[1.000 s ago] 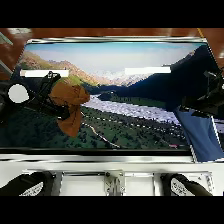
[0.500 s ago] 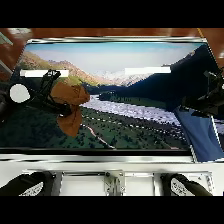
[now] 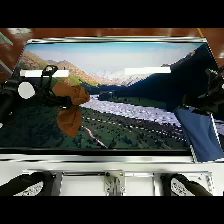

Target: Fold the shirts.

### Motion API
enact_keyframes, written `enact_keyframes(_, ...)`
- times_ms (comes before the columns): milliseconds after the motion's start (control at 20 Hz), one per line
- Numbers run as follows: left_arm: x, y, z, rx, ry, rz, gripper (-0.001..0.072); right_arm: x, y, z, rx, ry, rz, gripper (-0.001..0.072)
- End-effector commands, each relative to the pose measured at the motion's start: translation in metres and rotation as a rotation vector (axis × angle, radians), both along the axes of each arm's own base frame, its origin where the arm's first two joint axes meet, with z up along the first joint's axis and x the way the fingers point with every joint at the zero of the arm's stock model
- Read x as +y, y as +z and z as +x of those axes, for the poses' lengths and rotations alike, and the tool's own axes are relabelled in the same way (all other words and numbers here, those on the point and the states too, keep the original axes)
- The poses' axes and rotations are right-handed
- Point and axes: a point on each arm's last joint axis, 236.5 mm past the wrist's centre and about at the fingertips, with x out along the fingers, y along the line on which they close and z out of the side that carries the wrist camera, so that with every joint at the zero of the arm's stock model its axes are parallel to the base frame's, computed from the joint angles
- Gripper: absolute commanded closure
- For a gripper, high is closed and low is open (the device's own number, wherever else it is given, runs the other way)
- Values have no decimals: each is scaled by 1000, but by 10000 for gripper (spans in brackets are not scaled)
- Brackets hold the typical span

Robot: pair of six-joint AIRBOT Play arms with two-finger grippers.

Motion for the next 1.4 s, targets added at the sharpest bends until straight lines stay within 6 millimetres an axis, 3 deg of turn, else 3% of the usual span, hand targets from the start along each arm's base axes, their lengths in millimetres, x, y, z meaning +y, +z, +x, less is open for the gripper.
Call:
enact_keyframes(0,57,-23,44,-4,210,34,25,-3,4,16,-69,-5,-13,71)
enact_keyframes(300,86,-128,75,216,440,-81,25,-5,7,25,-107,-5,-20,71)
enact_keyframes(400,76,-146,93,205,460,-140,25,-2,7,25,-111,0,-11,71)
enact_keyframes(550,55,-144,129,115,518,-288,53,2,8,29,-127,1,9,71)
enact_keyframes(650,38,-133,139,96,543,-393,667,8,9,29,-129,25,25,71)
enact_keyframes(700,31,-126,141,90,521,-413,667,12,9,29,-132,60,34,71)
enact_keyframes(800,14,-101,138,77,423,-407,669,16,9,27,-128,109,38,71)
enact_keyframes(950,-48,-8,115,-66,68,-360,670,18,8,23,-114,144,39,71)
enact_keyframes(1100,-128,108,53,-253,-176,-414,670,24,12,15,-103,182,53,71)
enact_keyframes(1150,-151,135,28,-294,-243,-440,670,27,18,11,-113,198,58,71)
enact_keyframes(1250,-188,166,-17,-305,-313,-502,670,30,34,3,-147,207,47,71)
enact_keyframes(1350,-219,162,-47,-261,-375,-521,670,34,57,-7,-201,213,36,71)
